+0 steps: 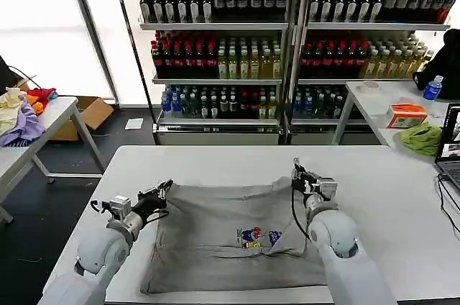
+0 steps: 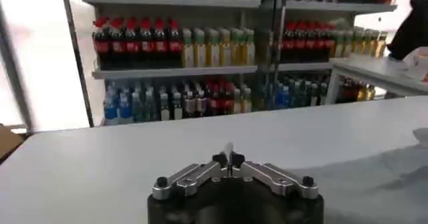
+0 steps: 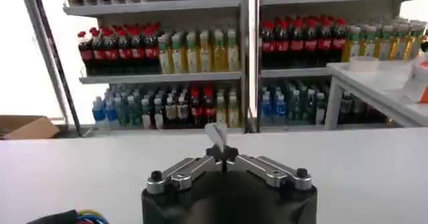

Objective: Fold and organize the clothes.

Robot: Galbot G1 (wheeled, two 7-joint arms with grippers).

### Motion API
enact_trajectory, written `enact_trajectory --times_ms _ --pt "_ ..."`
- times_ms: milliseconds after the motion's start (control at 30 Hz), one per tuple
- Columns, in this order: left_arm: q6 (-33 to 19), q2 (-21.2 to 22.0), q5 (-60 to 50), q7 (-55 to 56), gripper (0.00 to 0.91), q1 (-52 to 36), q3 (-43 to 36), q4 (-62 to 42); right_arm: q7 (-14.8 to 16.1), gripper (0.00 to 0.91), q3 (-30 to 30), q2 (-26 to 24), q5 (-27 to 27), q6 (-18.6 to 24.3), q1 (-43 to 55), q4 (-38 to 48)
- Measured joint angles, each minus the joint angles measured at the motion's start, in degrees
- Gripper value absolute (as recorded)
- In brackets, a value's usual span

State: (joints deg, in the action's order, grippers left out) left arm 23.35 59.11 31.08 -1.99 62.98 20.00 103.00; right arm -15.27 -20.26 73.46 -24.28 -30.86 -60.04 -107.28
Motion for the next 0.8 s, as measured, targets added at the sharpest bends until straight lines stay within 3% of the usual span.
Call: enact_trajectory --times_ms 800 --pt "-1.06 0.73 -6.67 -1.4 0.0 15.26 3.92 8.95 -5.1 0.0 -4.23 0.9 4.56 2.25 -27.23 -16.95"
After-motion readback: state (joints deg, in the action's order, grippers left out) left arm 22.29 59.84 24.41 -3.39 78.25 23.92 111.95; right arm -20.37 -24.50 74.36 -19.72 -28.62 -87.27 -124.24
